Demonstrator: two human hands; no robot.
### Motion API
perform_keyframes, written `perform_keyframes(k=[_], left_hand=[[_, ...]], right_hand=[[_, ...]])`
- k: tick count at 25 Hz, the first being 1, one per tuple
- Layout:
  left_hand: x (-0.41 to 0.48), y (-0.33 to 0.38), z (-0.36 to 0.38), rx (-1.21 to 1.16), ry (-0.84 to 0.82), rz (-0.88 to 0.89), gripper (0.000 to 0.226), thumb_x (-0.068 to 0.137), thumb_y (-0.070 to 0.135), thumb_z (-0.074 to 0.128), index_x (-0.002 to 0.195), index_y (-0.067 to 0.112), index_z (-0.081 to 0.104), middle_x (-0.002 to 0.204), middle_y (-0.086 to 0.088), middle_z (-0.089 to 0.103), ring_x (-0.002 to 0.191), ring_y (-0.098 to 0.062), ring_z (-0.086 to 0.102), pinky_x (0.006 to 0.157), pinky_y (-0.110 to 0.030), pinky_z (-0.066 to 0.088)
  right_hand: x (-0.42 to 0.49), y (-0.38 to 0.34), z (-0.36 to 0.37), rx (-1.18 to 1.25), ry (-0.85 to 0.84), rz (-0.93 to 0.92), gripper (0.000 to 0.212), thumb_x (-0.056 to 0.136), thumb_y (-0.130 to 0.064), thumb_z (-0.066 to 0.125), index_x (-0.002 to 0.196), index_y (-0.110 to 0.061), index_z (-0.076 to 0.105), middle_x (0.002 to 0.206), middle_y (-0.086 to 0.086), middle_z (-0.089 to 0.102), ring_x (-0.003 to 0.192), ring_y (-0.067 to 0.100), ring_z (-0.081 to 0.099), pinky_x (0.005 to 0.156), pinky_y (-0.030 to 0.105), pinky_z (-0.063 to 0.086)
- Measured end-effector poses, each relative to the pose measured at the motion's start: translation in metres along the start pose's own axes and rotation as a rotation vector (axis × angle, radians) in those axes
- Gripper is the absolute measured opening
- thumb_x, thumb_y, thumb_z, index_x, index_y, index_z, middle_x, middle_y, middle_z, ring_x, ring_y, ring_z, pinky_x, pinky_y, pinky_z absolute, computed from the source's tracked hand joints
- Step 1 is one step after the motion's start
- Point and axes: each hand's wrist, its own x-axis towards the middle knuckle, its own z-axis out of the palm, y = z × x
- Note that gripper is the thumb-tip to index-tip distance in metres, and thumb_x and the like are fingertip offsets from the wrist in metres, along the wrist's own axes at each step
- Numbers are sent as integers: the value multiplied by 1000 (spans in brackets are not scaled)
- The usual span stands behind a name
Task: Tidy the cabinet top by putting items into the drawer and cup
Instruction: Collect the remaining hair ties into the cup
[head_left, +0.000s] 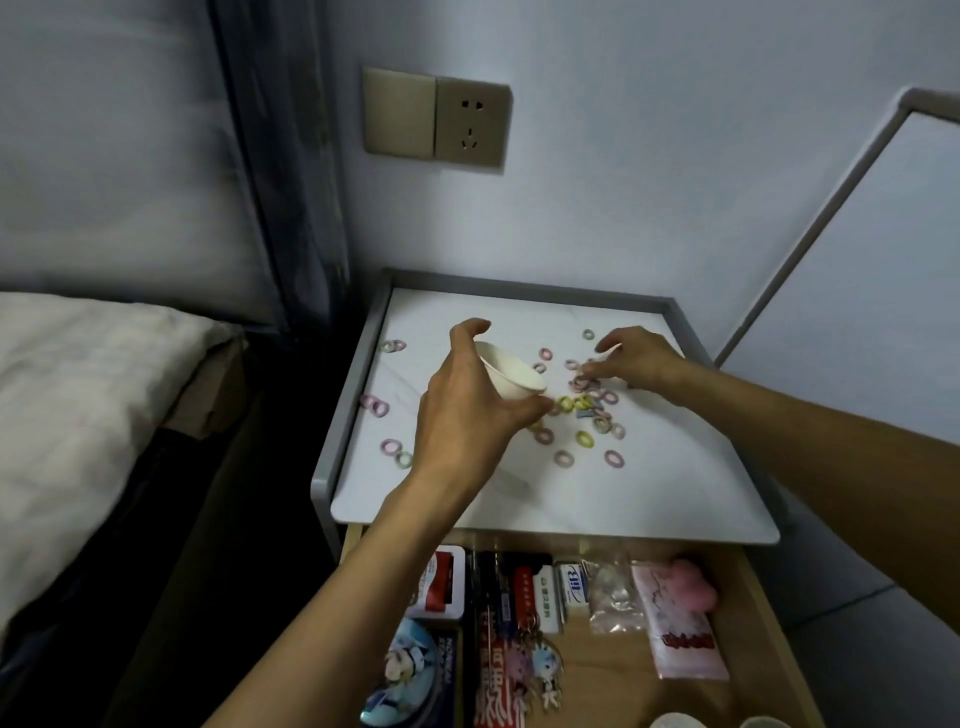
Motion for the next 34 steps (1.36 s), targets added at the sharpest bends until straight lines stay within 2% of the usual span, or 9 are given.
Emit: perform_keyframes(k=[2, 9, 15, 20, 23, 25, 27, 29, 34], left_hand=[[4, -1, -1, -10, 11, -6, 90, 69, 33, 86, 140, 29, 32, 128, -1, 55, 111, -20, 54, 79, -24, 45], [14, -6, -3, -37, 29, -7, 89, 69, 33, 87, 139, 29, 33, 126, 0, 55, 108, -21, 54, 81, -27, 49], [9, -4, 1, -27, -10, -8, 90, 69, 34, 86, 140, 29, 31, 122, 1, 54, 106, -21, 54, 82, -30, 50], [2, -4, 10, 16, -62, -15, 93, 68, 36, 86, 140, 29, 29, 113, 4, 51, 104, -23, 54, 82, -32, 48], [-4, -4, 22, -76, -105, -108, 100, 66, 31, 88, 144, 28, 24, 108, 5, 51, 92, -15, 53, 68, -21, 42], [-7, -3, 25, -161, -125, -159, 104, 66, 28, 87, 146, 27, 20, 107, 6, 57, 84, -8, 57, 60, -13, 41], [-7, -4, 27, -183, -124, -153, 108, 66, 25, 87, 148, 27, 17, 108, 8, 62, 84, -3, 61, 65, -10, 45], [-6, -7, 26, -157, -95, -128, 113, 65, 25, 88, 149, 27, 12, 116, 5, 63, 95, -12, 63, 78, -20, 51], [-4, -11, 14, -48, -45, -92, 114, 65, 29, 89, 148, 30, 10, 107, 6, 51, 101, -21, 55, 82, -32, 48]], right_hand=[[14, 6, 14, -109, -10, 12, 56, 74, -45, 80, 120, -17, 62, 123, 7, 61, 102, 22, 59, 82, 31, 48], [28, -5, 29, -86, 27, -99, 20, 78, -25, 80, 92, -19, 68, 99, 6, 70, 73, 12, 60, 58, 21, 42], [15, -7, 31, -129, 20, -93, 44, 79, -17, 75, 110, -19, 44, 92, 8, 66, 75, 20, 65, 67, 33, 53], [-15, -20, 4, 21, 62, -222, 13, 80, -8, 74, 87, -17, 67, 87, 6, 72, 74, 21, 71, 66, 27, 58], [-52, -43, -17, 283, -68, -330, 13, 80, -6, 76, 91, -7, 71, 82, 8, 75, 78, 22, 73, 71, 24, 59], [-78, -62, -22, 263, -232, -429, 15, 79, -8, 77, 94, -9, 73, 86, 4, 76, 80, 15, 72, 73, 20, 57], [-93, -75, -19, 102, -352, -535, 19, 80, -13, 77, 97, -21, 76, 91, -4, 76, 86, 7, 71, 82, 23, 56], [-95, -82, -13, 113, -382, -566, 25, 80, -10, 75, 100, -25, 75, 95, -8, 76, 91, 6, 71, 87, 27, 56], [-35, -56, -8, 351, -47, -392, 16, 87, -8, 69, 103, -9, 73, 100, 6, 73, 94, 20, 69, 84, 30, 57]])
